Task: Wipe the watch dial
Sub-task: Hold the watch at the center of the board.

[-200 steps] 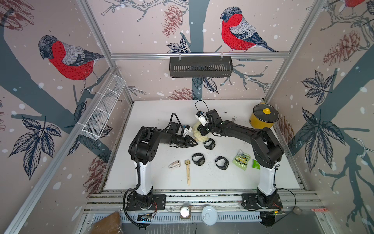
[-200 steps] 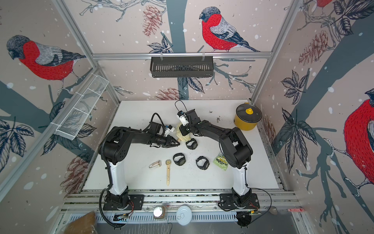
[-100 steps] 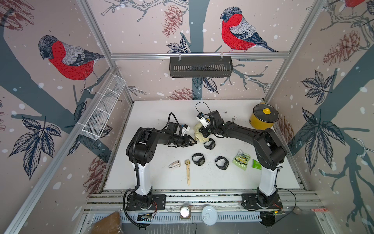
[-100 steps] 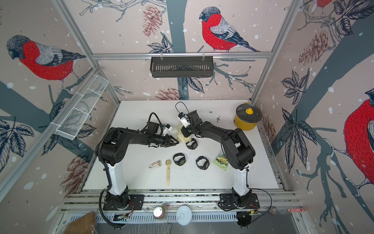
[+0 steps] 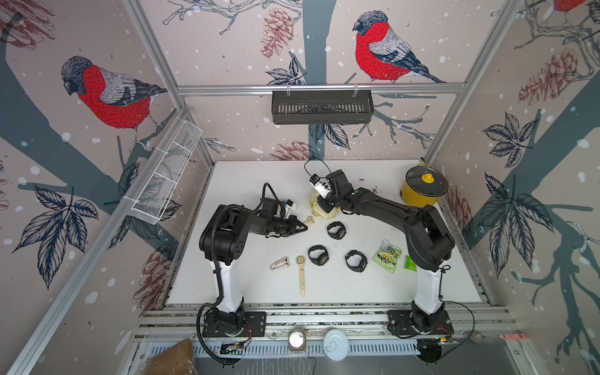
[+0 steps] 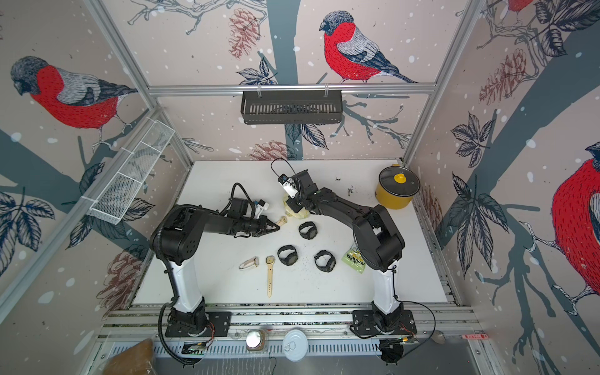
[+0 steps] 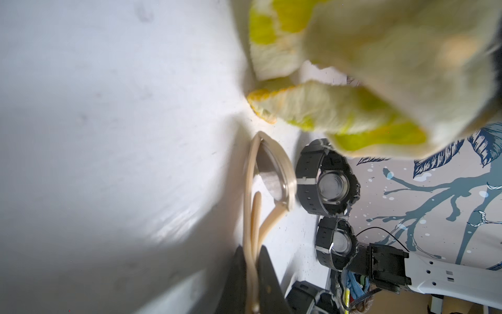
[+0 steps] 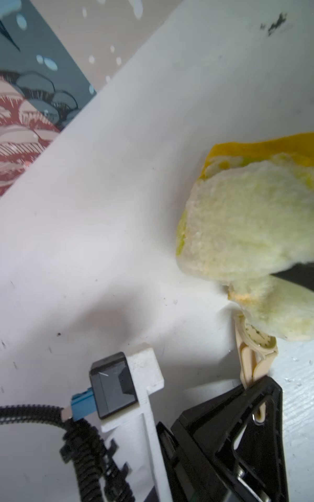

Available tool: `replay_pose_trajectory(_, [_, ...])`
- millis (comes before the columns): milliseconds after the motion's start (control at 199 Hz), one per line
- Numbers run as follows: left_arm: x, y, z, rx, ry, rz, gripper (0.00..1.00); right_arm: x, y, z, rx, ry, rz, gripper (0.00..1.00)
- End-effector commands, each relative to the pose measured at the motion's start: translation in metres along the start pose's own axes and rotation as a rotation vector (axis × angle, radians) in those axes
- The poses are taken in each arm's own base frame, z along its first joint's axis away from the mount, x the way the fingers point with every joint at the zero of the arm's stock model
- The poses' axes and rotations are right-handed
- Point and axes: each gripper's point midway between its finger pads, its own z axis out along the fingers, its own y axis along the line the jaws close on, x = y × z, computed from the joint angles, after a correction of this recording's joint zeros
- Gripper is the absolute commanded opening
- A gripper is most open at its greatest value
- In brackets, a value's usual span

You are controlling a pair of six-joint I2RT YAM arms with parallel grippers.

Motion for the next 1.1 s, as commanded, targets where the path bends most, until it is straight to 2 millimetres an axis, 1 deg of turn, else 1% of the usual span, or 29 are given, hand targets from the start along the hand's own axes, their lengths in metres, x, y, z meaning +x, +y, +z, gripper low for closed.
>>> replay_pose_trajectory(0, [0.002, 0.020, 0.000, -0.074, -0.016, -0.052, 0.05, 0.019, 0.035, 0.016, -0.103, 0.070, -0.078, 0.05])
replay_pose_trajectory(55, [0.003, 0.021, 0.001, -0.065, -0.013, -0.064, 0.05, 0.026, 0.044, 0.025, -0.133, 0.085, -0.077, 0.05])
replay_pose_trajectory(115, [0.003, 0.022, 0.001, -0.060, -0.016, -0.068, 0.05, 0.032, 0.048, 0.032, -0.151, 0.099, -0.058, 0.05])
replay_pose_trajectory(206, [0.003, 0.023, -0.001, -0.064, -0.022, -0.073, 0.10, 0.039, 0.052, 0.040, -0.191, 0.113, -0.033, 0.05])
replay_pose_trajectory(301, [0.002, 0.024, -0.001, -0.063, -0.024, -0.072, 0.11, 0.042, 0.065, 0.046, -0.266, 0.102, 0.013, 0.05])
replay_pose_trajectory(371, [0.001, 0.025, 0.000, -0.059, -0.022, -0.075, 0.10, 0.049, 0.071, 0.053, -0.295, 0.118, 0.032, 0.05])
replay_pose_trajectory(491, [0.001, 0.026, 0.001, -0.051, -0.023, -0.084, 0.06, 0.063, 0.081, 0.062, -0.314, 0.159, 0.043, 0.05])
replay_pose_trajectory(597, [0.001, 0.025, 0.000, -0.047, -0.027, -0.084, 0.07, 0.076, 0.079, 0.067, -0.258, 0.193, 0.037, 0.05])
replay_pose_trajectory(627, [0.001, 0.025, 0.000, -0.049, -0.029, -0.086, 0.11, 0.081, 0.076, 0.069, -0.232, 0.210, 0.029, 0.05])
replay_pose_trajectory(677, [0.000, 0.025, -0.003, -0.052, -0.037, -0.089, 0.24, 0.091, 0.072, 0.072, -0.187, 0.242, 0.012, 0.05])
replay_pose_trajectory(722, [-0.001, 0.024, -0.005, -0.046, -0.046, -0.091, 0.34, 0.095, 0.071, 0.074, -0.164, 0.262, 0.001, 0.05])
replay_pose_trajectory(752, [-0.001, 0.021, -0.006, -0.037, -0.052, -0.089, 0.43, 0.098, 0.070, 0.076, -0.153, 0.271, -0.003, 0.05])
replay_pose_trajectory(787, [-0.004, 0.017, -0.010, -0.016, -0.066, -0.086, 0.49, 0.100, 0.069, 0.076, -0.149, 0.276, -0.003, 0.05])
replay_pose_trajectory(797, [-0.004, 0.016, -0.010, -0.011, -0.069, -0.086, 0.53, 0.100, 0.069, 0.076, -0.148, 0.276, -0.002, 0.05])
replay_pose_trajectory(817, [-0.005, 0.013, -0.012, 0.001, -0.077, -0.085, 0.57, 0.101, 0.069, 0.076, -0.148, 0.277, -0.001, 0.05])
replay_pose_trajectory(832, [-0.006, 0.010, -0.014, 0.010, -0.083, -0.082, 0.65, 0.100, 0.069, 0.076, -0.145, 0.275, 0.001, 0.05])
replay_pose_trajectory(847, [-0.007, 0.008, -0.016, 0.014, -0.091, -0.079, 0.86, 0.100, 0.069, 0.076, -0.144, 0.275, 0.002, 0.05])
replay_pose_trajectory(852, [-0.007, 0.008, -0.016, 0.016, -0.092, -0.077, 0.91, 0.099, 0.069, 0.076, -0.143, 0.274, 0.001, 0.05])
replay_pose_trajectory(862, [-0.008, 0.007, -0.017, 0.016, -0.095, -0.075, 0.95, 0.099, 0.068, 0.076, -0.141, 0.273, 0.002, 0.05])
replay_pose_trajectory(917, [-0.011, 0.004, -0.022, 0.008, -0.111, -0.060, 0.96, 0.099, 0.067, 0.075, -0.139, 0.269, 0.003, 0.05])
replay_pose_trajectory(983, [-0.013, 0.008, -0.021, -0.020, -0.108, -0.055, 0.96, 0.095, 0.065, 0.073, -0.146, 0.256, 0.011, 0.05])
replay_pose_trajectory(1058, [-0.011, 0.021, -0.017, -0.066, -0.091, -0.073, 0.89, 0.087, 0.064, 0.068, -0.183, 0.219, 0.051, 0.05])
replay_pose_trajectory(1098, [-0.009, 0.024, -0.016, -0.064, -0.088, -0.080, 0.84, 0.081, 0.063, 0.064, -0.212, 0.193, 0.077, 0.05])
